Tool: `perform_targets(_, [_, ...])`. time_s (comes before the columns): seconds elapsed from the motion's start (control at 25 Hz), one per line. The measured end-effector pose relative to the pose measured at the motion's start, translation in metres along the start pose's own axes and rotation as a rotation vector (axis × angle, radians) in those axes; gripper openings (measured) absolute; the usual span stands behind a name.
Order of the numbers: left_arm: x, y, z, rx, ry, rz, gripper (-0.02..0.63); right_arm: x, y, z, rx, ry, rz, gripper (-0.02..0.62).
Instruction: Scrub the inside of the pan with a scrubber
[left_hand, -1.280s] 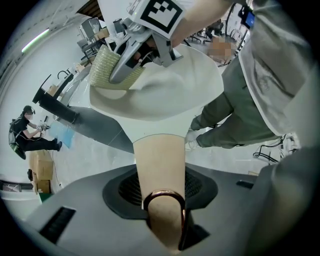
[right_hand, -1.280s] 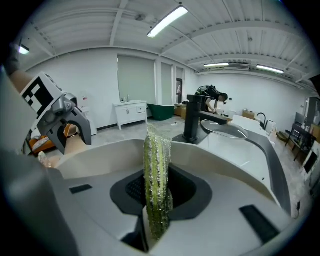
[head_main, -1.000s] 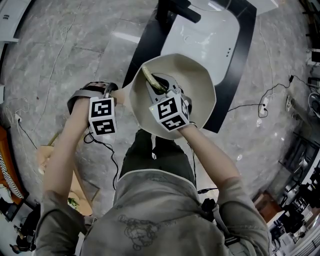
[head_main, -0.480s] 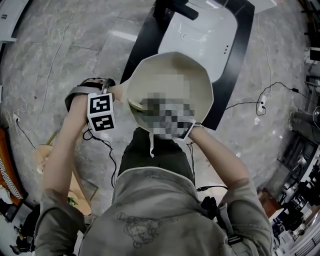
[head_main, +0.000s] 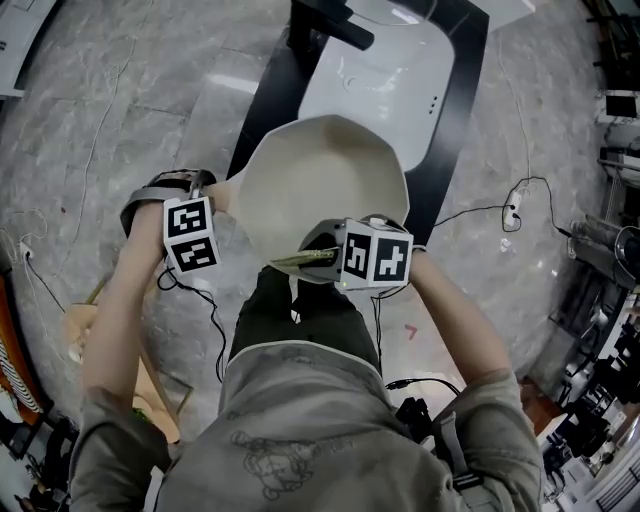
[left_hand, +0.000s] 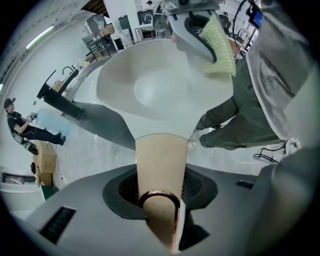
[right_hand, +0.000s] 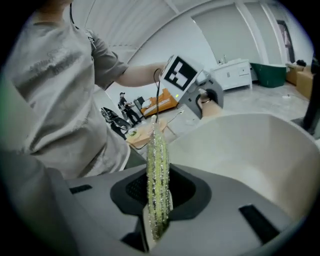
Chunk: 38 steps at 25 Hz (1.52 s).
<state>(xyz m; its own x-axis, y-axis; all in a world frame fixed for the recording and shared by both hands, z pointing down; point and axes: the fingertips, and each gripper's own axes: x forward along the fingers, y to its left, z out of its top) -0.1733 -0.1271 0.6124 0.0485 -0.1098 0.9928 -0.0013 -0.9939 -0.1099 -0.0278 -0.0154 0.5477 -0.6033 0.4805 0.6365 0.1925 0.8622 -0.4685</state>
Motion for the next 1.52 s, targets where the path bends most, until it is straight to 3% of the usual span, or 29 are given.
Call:
perform_targets(0.08, [0.000,0.001,0.001,-0.002,-0.001,0.006,0.164,-0.036,-0.031,0.011,0.002,-0.052,-0.224,0.071])
perform_targets(0.2, [0.001,-0.001,0.001,-0.005,-0.002,0.010,0.164,-0.111,-0.094,0.020,0.048,-0.108,-0.752,0.071])
perform_targets(0.28, [0.001,-0.002,0.000,-0.008,-0.002,0.010,0.164,-0.150,-0.124,0.015,0.038,-0.063,-1.032,0.071])
perform_targets(0.32, [0.001,-0.002,-0.001,-0.010,-0.001,0.010,0.164,-0.161,-0.135,0.011,0.027,-0.027,-1.115,0.071])
perform_targets(0.4, [0.000,-0.001,-0.001,-0.012,-0.002,0.012,0.164,-0.167,-0.152,0.001,0.034,0.031,-1.185,0.071])
perform_targets(0.68, [-0.001,-0.001,0.000,-0.031,-0.018,0.024,0.164,-0.128,-0.191,-0.032,0.120,0.118,-1.181,0.071])
perform_targets(0.92, [-0.002,-0.005,0.002,-0.058,-0.040,0.015,0.163,-0.089,-0.201,-0.038,0.086,0.164,-1.115,0.071])
perform_targets(1.28, [-0.001,-0.005,0.002,-0.074,-0.040,0.005,0.163,-0.019,-0.159,-0.035,-0.029,0.239,-0.844,0.071])
perform_targets(1.52, [-0.001,-0.005,0.002,-0.075,-0.036,0.004,0.163,0.018,-0.100,-0.043,-0.028,0.297,-0.551,0.071])
